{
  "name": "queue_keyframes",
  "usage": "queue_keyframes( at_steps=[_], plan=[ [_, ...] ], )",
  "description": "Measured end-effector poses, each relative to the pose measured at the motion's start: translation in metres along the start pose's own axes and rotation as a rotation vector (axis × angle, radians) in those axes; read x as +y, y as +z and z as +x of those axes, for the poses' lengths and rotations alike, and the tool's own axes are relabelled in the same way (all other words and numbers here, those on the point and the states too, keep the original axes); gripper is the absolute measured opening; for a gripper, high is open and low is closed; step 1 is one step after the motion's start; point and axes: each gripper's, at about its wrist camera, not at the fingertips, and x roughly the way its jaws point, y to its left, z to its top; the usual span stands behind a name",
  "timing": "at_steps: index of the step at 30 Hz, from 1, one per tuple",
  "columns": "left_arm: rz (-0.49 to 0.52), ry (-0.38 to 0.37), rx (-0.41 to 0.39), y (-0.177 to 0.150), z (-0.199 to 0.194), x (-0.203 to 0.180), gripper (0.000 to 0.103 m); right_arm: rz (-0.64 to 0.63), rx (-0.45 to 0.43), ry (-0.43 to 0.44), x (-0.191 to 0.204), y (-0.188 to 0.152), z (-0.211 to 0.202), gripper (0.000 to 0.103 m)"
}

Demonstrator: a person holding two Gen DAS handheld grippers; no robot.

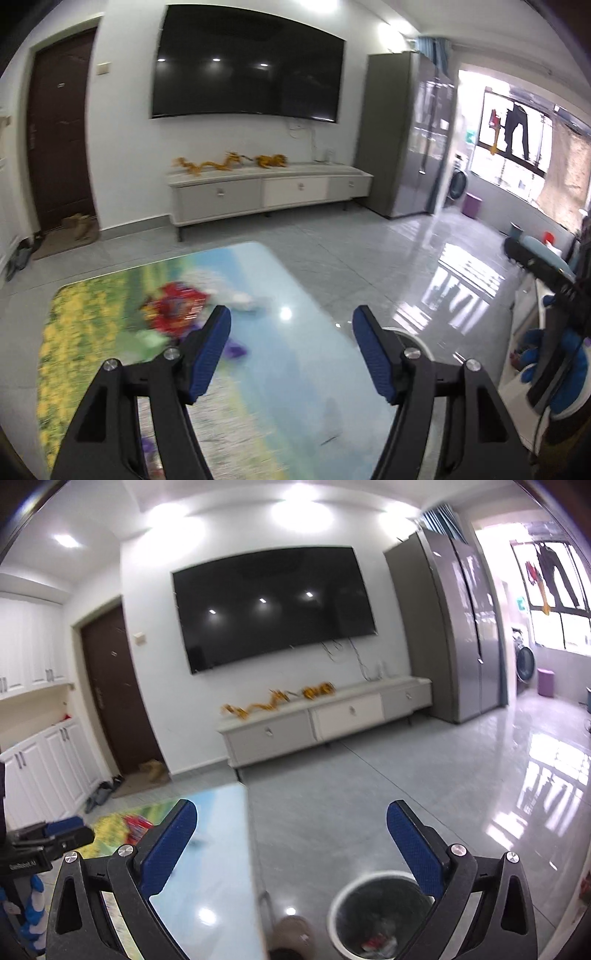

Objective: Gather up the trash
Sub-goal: 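Move both tools back over the table toward the remaining trash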

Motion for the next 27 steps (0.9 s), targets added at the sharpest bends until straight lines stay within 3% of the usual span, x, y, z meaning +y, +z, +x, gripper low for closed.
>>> queue_keyframes(
  at_steps=[4,9,11,16,27],
  plan=[
    [-0.061,0.127,-0.015,-0.011,-0.028,0.077,0.067,-0.053,-0.018,0.048,0.033,0.012,-0.004,0.103],
    [-0.151,0.243,0.01,-0.035,-0.044,0.164,0.067,-0.131,0.067,0.092,0.074,0.011,0.022,0.103],
    [-0.176,0.257,0.04,-0.046,-0.042,0.19,0.067,-0.147,0.095,0.125,0.086,0.006,0.035,0.103],
    [-0.139,0.223,0.132,-0.064,-0.011,0.219,0.067,-0.203,0.206,0.197,0.117,-0.01,0.081,0.103],
    [0.088,0.05,0.326,-0.087,0.096,0.206,0.067,-0.343,0.5,0.362,0.203,-0.088,0.198,0.096]
  ],
)
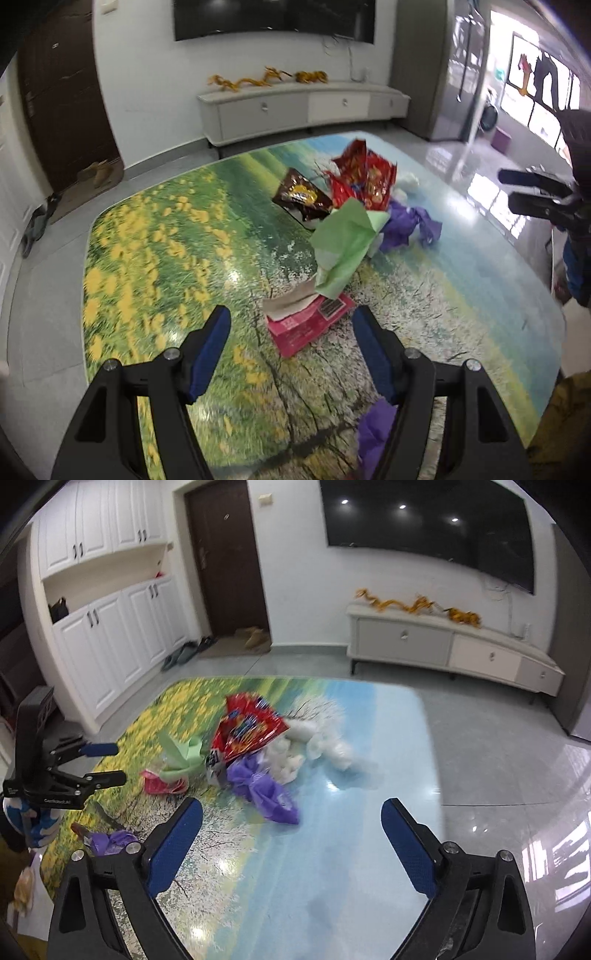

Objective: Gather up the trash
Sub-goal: 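Move both tools back over the table toward the remaining trash, then grasp the purple bag with the right tool while the left tool grasps the pink box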

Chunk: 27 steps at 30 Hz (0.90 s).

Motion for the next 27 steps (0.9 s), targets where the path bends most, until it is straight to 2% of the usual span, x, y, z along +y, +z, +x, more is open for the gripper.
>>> queue_keyframes(
  at_steps=[7,9,14,16,17,18,19,21,27],
  plan=[
    [0.118,-0.068,0.042,0.005,0.031,-0.004,0.067,-0.051,0.123,0.061,0.01,0.001,0.065,0.084],
    [0.133,-0.086,0.048,0.006,0.036,-0.004,0.067,-0.069,0.15,0.073,0.014,-0.001,0.079,0.077],
    [0.135,-0.116,0.066,0.007,0.045,-0.003,0.066,-0.094,0.183,0.085,0.016,-0.003,0.1,0.069],
    [0.115,-0.132,0.071,0.005,0.046,-0.002,0.053,-0.097,0.185,0.087,0.015,-0.003,0.103,0.061],
    [0.106,-0.138,0.075,0.003,0.046,0.0,0.049,-0.097,0.189,0.09,0.015,-0.002,0.105,0.053],
    [0.095,-0.143,0.08,0.001,0.046,0.0,0.041,-0.097,0.195,0.094,0.015,-0.003,0.107,0.041],
    [0.087,-0.148,0.084,-0.001,0.046,0.001,0.034,-0.099,0.203,0.098,0.016,-0.004,0.107,0.034],
    [0.07,-0.152,0.089,-0.006,0.042,0.001,0.031,-0.112,0.214,0.107,0.019,-0.006,0.106,0.021],
    [0.033,-0.107,0.078,-0.024,0.016,-0.001,0.03,-0.134,0.206,0.112,0.031,-0.023,0.08,0.015]
  ],
)
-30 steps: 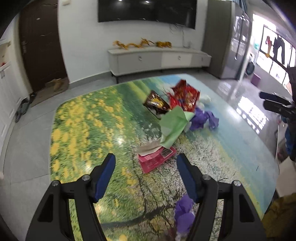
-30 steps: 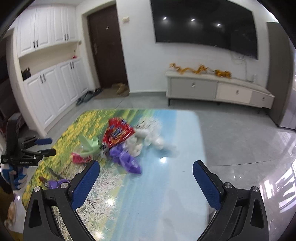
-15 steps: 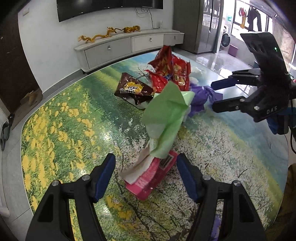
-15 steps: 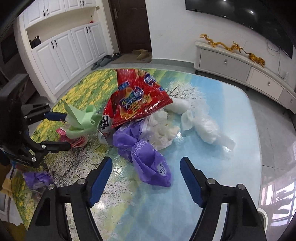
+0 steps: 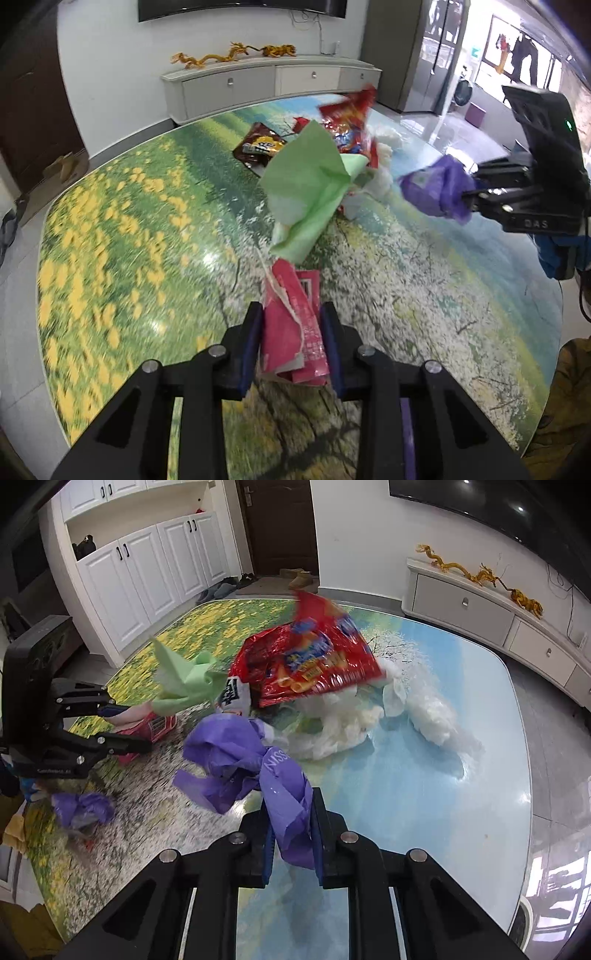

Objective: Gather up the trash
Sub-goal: 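Grasp the purple bag with the right tool while the left tool grasps the pink box, then carry both items over the bin and open both tools to drop them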

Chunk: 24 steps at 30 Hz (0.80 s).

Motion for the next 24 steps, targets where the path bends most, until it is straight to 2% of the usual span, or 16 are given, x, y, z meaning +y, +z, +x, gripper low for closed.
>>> queue_keyframes(
  at_steps=[8,15,20,24],
  plan=[
    [-0.046,0.057,-0.073,-0.018,-0.059,-0.01,0.03,0.022,-0.061,-0.007,0.01,-0.026,-0.049,0.015],
    [-0.056,0.106,-0.158,-0.004,-0.106,-0.04,0.03,0.076,-0.146,-0.035,0.0,-0.045,-0.098,0.015],
    [-0.029,0.082,-0.188,0.024,-0.112,-0.075,0.03,0.18,-0.181,-0.094,-0.04,-0.078,-0.126,0.015],
    [-0.005,0.007,-0.193,0.056,-0.098,-0.117,0.03,0.294,-0.197,-0.139,-0.084,-0.11,-0.145,0.015]
  ],
)
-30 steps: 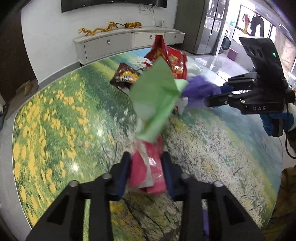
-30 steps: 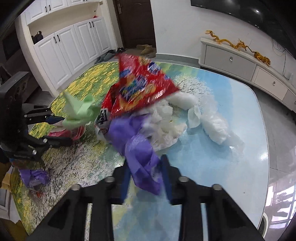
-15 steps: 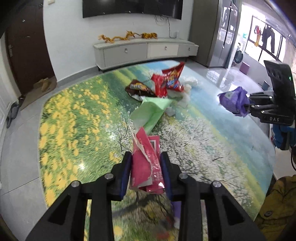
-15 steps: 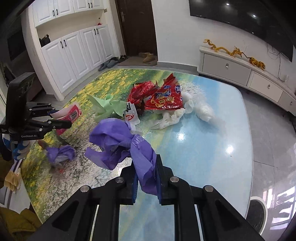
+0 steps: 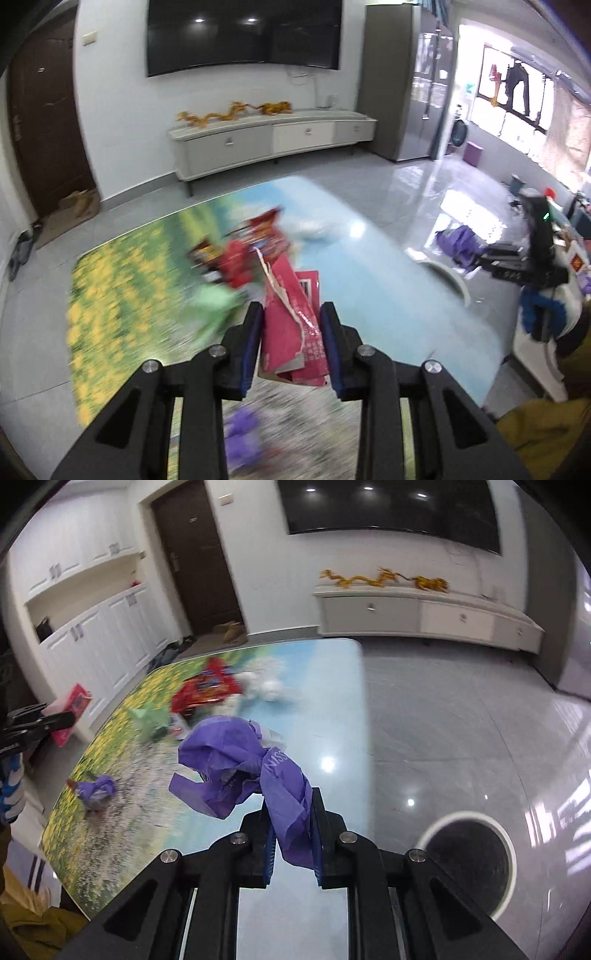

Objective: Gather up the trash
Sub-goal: 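Carry both items over the bin and open both tools to drop them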

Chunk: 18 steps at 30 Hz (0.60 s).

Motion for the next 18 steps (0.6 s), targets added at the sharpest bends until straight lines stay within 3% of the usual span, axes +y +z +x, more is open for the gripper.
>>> queue_keyframes(
  at_steps=[5,12,18],
  plan=[
    [0.019,-0.146,0.025,0.044,0.044,-0.068,0.03,0.138,-0.011,-0.066,-0.072,-0.023,-0.018,0.015],
    [0.1,-0.322,0.132,0.096,0.131,-0.184,0.03,0.296,0.007,-0.163,-0.155,-0.058,-0.023,0.015],
    [0.081,-0.407,0.232,0.114,0.202,-0.247,0.031,0.398,0.048,-0.204,-0.207,-0.083,-0.015,0.015]
  ],
)
